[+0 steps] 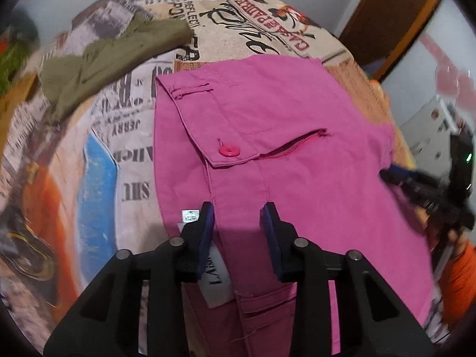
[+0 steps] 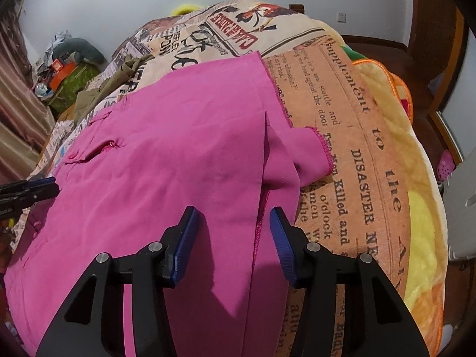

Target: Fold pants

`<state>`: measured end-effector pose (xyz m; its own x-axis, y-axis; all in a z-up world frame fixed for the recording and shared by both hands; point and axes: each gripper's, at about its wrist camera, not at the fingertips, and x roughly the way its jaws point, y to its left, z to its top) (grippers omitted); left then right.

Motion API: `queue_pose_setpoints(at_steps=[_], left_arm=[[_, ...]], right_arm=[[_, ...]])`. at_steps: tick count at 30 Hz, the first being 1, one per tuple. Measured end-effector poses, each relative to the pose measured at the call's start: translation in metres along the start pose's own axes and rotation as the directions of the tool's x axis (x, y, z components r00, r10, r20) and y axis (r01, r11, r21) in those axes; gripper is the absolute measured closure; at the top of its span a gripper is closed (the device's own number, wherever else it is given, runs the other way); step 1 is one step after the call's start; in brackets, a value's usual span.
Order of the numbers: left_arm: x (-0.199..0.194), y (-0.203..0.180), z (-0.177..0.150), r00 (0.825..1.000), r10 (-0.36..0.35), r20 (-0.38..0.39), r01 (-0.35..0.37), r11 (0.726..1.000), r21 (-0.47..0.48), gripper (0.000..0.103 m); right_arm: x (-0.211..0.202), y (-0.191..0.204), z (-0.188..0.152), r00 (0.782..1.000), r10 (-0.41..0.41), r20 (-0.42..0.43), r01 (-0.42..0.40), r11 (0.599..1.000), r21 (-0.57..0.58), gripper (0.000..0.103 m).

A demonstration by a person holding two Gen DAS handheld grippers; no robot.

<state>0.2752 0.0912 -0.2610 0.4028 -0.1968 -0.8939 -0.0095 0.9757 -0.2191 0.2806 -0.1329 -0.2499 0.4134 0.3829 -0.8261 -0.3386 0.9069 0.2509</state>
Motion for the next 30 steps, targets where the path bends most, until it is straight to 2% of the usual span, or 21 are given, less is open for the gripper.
queue_pose_setpoints(at_steps=[2, 5, 6, 7, 10, 14, 15, 16, 17, 18, 20, 22, 26, 29, 30], left_arm=[[0.002, 0.004, 0.001, 0.999, -0.031, -0.014, 0.030, 0.999, -0.037, 0.069], [0.002, -0.001, 0.001, 1.000, 0.009, -0.016, -0.009, 1.000, -0.012, 0.074], [0.001, -0.003, 0.001, 0.999, 0.043, -0.010, -0.043, 0.999, 0.008, 0.082], [0.001, -0.007, -0.001, 0.997, 0.083, -0.002, -0.083, 0.996, 0.030, 0.086], [-0.002, -0.014, -0.006, 0.990, 0.141, 0.027, -0.143, 0.987, 0.075, 0.091], [-0.012, -0.017, -0.008, 0.977, 0.198, 0.082, -0.207, 0.972, 0.115, 0.092], [-0.014, -0.015, -0.008, 0.973, 0.213, 0.095, -0.223, 0.968, 0.114, 0.097], [-0.017, -0.012, -0.009, 0.956, 0.274, 0.109, -0.285, 0.953, 0.105, 0.102], [-0.018, -0.007, -0.009, 0.939, 0.322, 0.122, -0.334, 0.938, 0.097, 0.102], [-0.019, -0.001, -0.010, 0.934, 0.335, 0.121, -0.346, 0.934, 0.085, 0.102], [-0.018, 0.022, -0.011, 0.954, 0.291, 0.065, -0.294, 0.956, 0.027, 0.102], [-0.020, 0.036, -0.016, 0.965, 0.258, 0.045, -0.258, 0.966, -0.007, 0.102], [-0.037, 0.033, -0.016, 0.964, 0.248, 0.093, -0.250, 0.968, 0.007, 0.101], [-0.043, 0.021, -0.010, 0.966, 0.234, 0.112, -0.239, 0.971, 0.034, 0.091], [-0.043, 0.018, -0.008, 0.967, 0.226, 0.118, -0.232, 0.972, 0.040, 0.083]], right_arm=[[0.003, 0.000, 0.000, 1.000, 0.003, -0.017, -0.003, 1.000, 0.000, 0.056], [0.004, -0.001, 0.001, 1.000, 0.007, -0.024, -0.007, 1.000, 0.004, 0.057], [0.003, -0.001, 0.001, 1.000, 0.002, -0.020, -0.002, 1.000, 0.000, 0.059], [0.002, 0.001, 0.000, 1.000, -0.001, -0.016, 0.001, 1.000, -0.004, 0.068], [-0.002, 0.005, -0.003, 1.000, -0.015, -0.007, 0.015, 1.000, -0.025, 0.087], [-0.003, 0.008, -0.005, 1.000, -0.023, 0.000, 0.023, 0.999, -0.046, 0.092], [-0.004, 0.010, -0.005, 1.000, -0.029, 0.002, 0.029, 0.998, -0.052, 0.093], [-0.004, 0.011, -0.006, 0.999, -0.033, 0.004, 0.033, 0.998, -0.055, 0.093], [-0.004, 0.012, -0.007, 0.999, -0.040, 0.006, 0.041, 0.997, -0.058, 0.094], [-0.004, 0.012, -0.007, 0.999, -0.044, 0.007, 0.044, 0.997, -0.058, 0.094], [-0.004, 0.014, -0.008, 0.998, -0.055, 0.008, 0.056, 0.997, -0.058, 0.094], [-0.005, 0.015, -0.009, 0.998, -0.062, 0.009, 0.063, 0.996, -0.061, 0.094], [-0.004, 0.017, -0.008, 0.997, -0.078, 0.002, 0.078, 0.995, -0.069, 0.094], [-0.007, 0.020, -0.006, 0.995, -0.103, -0.003, 0.102, 0.991, -0.084, 0.091], [-0.009, 0.021, -0.004, 0.993, -0.114, -0.008, 0.113, 0.990, -0.090, 0.090]])
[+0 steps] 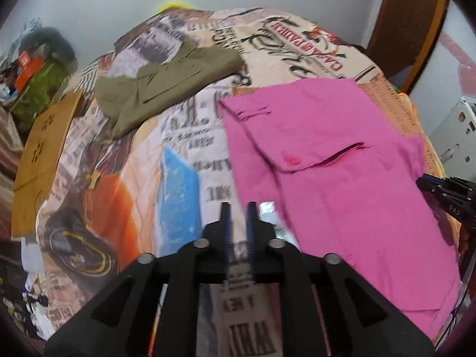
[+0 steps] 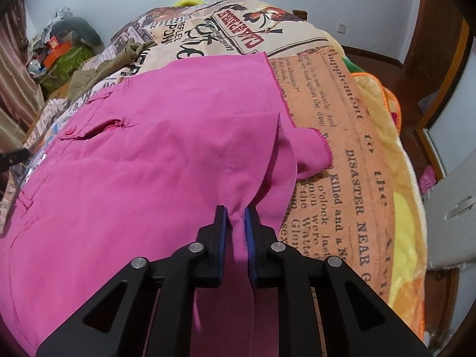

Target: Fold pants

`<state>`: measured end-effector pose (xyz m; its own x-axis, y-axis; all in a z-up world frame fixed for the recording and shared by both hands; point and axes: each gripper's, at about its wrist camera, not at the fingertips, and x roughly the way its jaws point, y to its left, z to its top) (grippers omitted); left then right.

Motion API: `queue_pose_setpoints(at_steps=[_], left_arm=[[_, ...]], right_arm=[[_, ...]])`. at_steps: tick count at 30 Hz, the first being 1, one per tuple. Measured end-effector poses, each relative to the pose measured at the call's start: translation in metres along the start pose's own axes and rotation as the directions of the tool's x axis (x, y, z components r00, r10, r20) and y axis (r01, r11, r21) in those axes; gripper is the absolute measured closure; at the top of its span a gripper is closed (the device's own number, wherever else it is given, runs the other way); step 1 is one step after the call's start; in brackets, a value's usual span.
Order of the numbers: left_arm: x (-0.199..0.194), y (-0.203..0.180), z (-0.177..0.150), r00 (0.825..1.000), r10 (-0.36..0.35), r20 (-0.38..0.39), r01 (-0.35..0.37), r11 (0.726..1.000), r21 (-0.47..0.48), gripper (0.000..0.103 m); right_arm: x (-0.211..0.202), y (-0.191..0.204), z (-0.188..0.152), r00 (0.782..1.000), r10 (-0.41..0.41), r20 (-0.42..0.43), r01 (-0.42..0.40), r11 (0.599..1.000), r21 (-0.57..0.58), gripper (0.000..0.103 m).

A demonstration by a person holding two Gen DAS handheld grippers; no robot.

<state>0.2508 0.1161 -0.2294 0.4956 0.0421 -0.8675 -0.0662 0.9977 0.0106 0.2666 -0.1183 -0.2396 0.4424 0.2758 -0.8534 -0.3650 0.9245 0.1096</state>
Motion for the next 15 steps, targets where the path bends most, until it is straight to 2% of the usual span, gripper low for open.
queue_pose_setpoints(at_steps=[1, 3, 4, 5, 7, 11, 15], left_arm=[[0.000, -0.004, 0.004, 1.000, -0.007, 0.008, 0.007, 1.000, 0.005, 0.073], [0.001, -0.010, 0.009, 1.000, -0.018, 0.016, 0.018, 1.000, 0.011, 0.059], [0.002, -0.012, 0.010, 0.999, -0.030, 0.017, 0.029, 0.999, 0.013, 0.056], [0.004, -0.014, 0.012, 0.999, -0.046, 0.012, 0.046, 0.999, 0.012, 0.056], [0.012, -0.020, 0.013, 0.996, -0.083, -0.016, 0.083, 0.996, 0.011, 0.055], [0.032, -0.027, 0.014, 0.992, -0.099, -0.077, 0.101, 0.995, 0.016, 0.055], [0.046, -0.022, 0.018, 0.982, -0.155, -0.104, 0.151, 0.988, -0.042, 0.055]], right_arm=[[-0.002, -0.001, 0.001, 1.000, -0.004, 0.000, 0.004, 1.000, -0.003, 0.089], [-0.009, -0.005, 0.004, 1.000, -0.010, 0.010, 0.010, 1.000, 0.001, 0.086], [-0.012, -0.007, 0.006, 1.000, -0.011, 0.014, 0.011, 1.000, 0.006, 0.081], [-0.016, -0.010, 0.008, 1.000, -0.007, 0.026, 0.007, 1.000, 0.012, 0.078], [-0.021, -0.013, 0.011, 0.999, 0.002, 0.051, -0.003, 1.000, 0.025, 0.063], [-0.012, -0.017, 0.020, 0.998, 0.005, 0.059, -0.008, 0.999, 0.040, 0.061], [0.004, -0.023, 0.029, 0.998, 0.048, 0.049, -0.052, 0.995, 0.084, 0.061]])
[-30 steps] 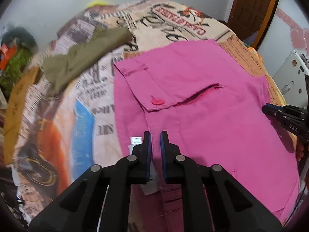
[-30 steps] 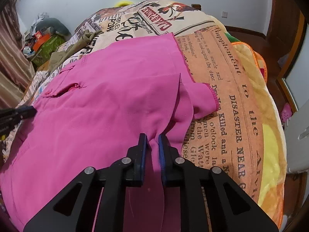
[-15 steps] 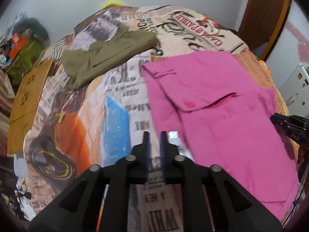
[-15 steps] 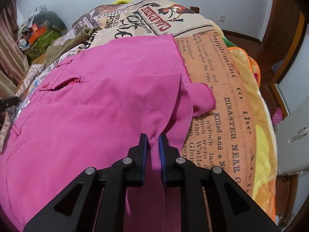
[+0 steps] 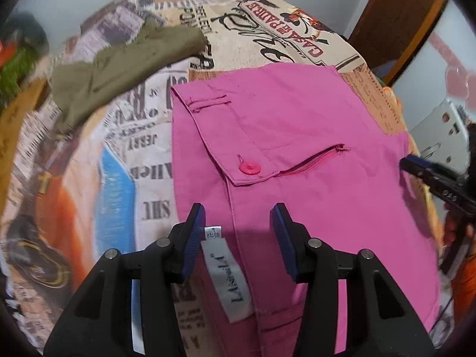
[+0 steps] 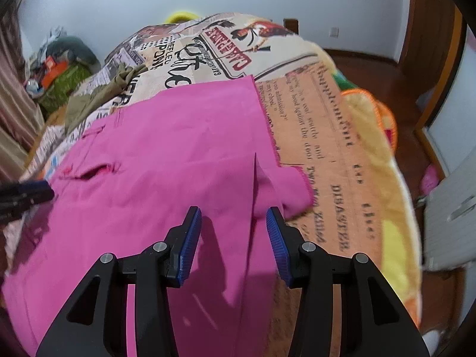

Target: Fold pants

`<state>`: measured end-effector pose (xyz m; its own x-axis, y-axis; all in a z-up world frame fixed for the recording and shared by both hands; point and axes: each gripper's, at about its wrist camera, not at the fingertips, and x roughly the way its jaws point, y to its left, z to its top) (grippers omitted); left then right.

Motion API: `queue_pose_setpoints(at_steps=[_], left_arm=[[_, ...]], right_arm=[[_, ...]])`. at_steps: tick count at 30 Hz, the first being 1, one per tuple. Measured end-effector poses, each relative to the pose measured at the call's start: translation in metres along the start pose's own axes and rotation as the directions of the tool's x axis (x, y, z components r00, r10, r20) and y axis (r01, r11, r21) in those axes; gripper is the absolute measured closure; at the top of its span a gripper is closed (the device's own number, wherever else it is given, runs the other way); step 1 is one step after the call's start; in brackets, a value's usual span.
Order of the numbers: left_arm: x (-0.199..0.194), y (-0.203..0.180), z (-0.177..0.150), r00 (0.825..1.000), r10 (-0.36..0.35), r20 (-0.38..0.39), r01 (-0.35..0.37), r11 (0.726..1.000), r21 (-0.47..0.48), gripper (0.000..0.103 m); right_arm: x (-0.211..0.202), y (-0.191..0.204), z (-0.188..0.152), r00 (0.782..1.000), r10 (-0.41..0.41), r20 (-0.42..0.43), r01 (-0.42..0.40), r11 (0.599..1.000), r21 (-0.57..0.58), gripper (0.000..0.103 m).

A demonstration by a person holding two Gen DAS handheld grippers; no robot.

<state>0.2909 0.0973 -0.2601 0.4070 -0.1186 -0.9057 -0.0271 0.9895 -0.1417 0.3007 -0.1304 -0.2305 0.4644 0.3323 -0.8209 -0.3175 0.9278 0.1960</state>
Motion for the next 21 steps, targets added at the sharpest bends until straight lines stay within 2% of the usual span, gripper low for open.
queue_pose_setpoints(at_steps=[3, 5, 6, 9, 14, 17, 21], left_arm=[[0.006, 0.001, 0.002, 1.000, -0.013, -0.005, 0.013, 1.000, -0.009, 0.055], [0.007, -0.003, 0.002, 1.000, 0.005, 0.005, -0.005, 1.000, 0.010, 0.061], [0.007, -0.007, 0.000, 1.000, 0.016, 0.015, -0.016, 1.000, 0.026, 0.073], [0.006, -0.012, -0.003, 0.998, 0.050, 0.038, -0.052, 0.997, 0.062, 0.080], [0.008, -0.013, -0.006, 0.994, 0.095, 0.051, -0.100, 0.991, 0.091, 0.081], [0.011, -0.009, -0.006, 0.993, 0.112, 0.047, -0.115, 0.991, 0.067, 0.081], [0.008, -0.006, -0.005, 0.996, 0.088, 0.031, -0.089, 0.995, 0.046, 0.081]], right_arm=[[0.012, -0.004, 0.003, 0.998, 0.053, -0.017, -0.052, 0.997, 0.048, 0.061], [0.021, -0.003, 0.002, 0.998, 0.060, -0.029, -0.059, 0.997, 0.054, 0.062], [0.022, -0.002, 0.001, 0.998, 0.062, -0.027, -0.061, 0.997, 0.051, 0.066], [0.020, 0.000, -0.002, 0.998, 0.066, -0.016, -0.065, 0.998, 0.025, 0.088], [0.017, 0.005, -0.004, 1.000, 0.007, -0.004, -0.007, 0.999, -0.048, 0.095], [0.018, 0.005, -0.010, 0.997, -0.079, -0.004, 0.078, 0.993, -0.087, 0.099], [0.017, -0.011, -0.008, 0.999, -0.035, -0.027, 0.034, 0.999, -0.013, 0.099]])
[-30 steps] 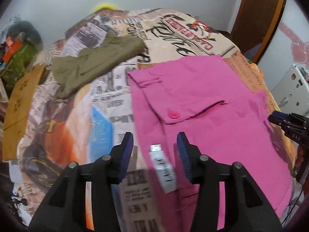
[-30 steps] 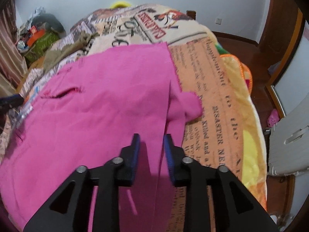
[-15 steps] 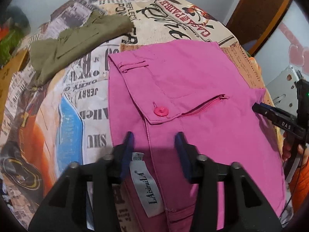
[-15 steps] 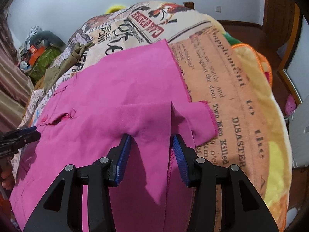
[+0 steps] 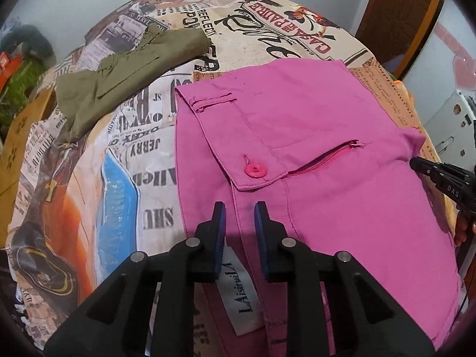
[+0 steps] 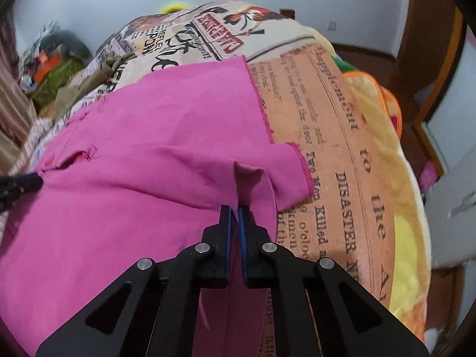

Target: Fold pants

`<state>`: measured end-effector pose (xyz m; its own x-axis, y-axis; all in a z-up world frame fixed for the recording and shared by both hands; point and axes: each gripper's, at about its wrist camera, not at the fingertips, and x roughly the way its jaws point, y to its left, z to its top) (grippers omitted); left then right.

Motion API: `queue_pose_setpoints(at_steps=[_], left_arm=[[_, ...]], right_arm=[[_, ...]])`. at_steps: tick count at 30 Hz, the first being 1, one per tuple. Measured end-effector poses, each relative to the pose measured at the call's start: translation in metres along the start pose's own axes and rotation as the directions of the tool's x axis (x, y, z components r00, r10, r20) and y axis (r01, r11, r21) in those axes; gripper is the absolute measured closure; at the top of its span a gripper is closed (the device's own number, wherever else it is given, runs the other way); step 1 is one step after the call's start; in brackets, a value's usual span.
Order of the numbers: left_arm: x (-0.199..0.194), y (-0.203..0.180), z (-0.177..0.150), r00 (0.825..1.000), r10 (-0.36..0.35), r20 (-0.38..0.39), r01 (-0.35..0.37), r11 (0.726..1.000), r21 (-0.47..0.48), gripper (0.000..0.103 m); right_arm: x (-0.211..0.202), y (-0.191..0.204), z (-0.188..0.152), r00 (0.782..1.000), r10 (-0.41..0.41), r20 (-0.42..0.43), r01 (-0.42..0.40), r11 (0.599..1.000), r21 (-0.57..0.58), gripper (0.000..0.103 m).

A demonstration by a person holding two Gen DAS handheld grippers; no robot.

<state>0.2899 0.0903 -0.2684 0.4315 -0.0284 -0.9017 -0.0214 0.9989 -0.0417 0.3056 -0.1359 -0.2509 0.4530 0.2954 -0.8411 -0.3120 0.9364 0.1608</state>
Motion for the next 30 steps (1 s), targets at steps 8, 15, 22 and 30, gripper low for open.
queue_pose_setpoints(at_steps=[8, 15, 22, 30], left_arm=[[-0.022, 0.010, 0.008, 1.000, -0.017, 0.024, 0.018, 0.999, -0.037, 0.080], [-0.007, 0.020, 0.031, 0.999, -0.033, 0.006, 0.034, 0.996, -0.086, 0.070], [0.024, 0.017, 0.041, 0.995, -0.080, -0.055, 0.075, 0.993, -0.096, 0.050], [0.036, 0.014, 0.045, 0.997, -0.061, -0.047, 0.057, 0.996, -0.072, 0.059]], right_arm=[[-0.033, -0.017, 0.008, 0.999, 0.030, 0.029, -0.032, 0.998, 0.059, 0.093], [-0.031, -0.024, 0.039, 0.997, 0.021, 0.069, -0.027, 0.995, 0.101, 0.075], [0.005, -0.028, 0.058, 1.000, 0.010, 0.004, -0.011, 0.996, 0.087, 0.057], [0.024, -0.031, 0.036, 0.994, 0.079, -0.076, -0.074, 0.994, 0.076, 0.057]])
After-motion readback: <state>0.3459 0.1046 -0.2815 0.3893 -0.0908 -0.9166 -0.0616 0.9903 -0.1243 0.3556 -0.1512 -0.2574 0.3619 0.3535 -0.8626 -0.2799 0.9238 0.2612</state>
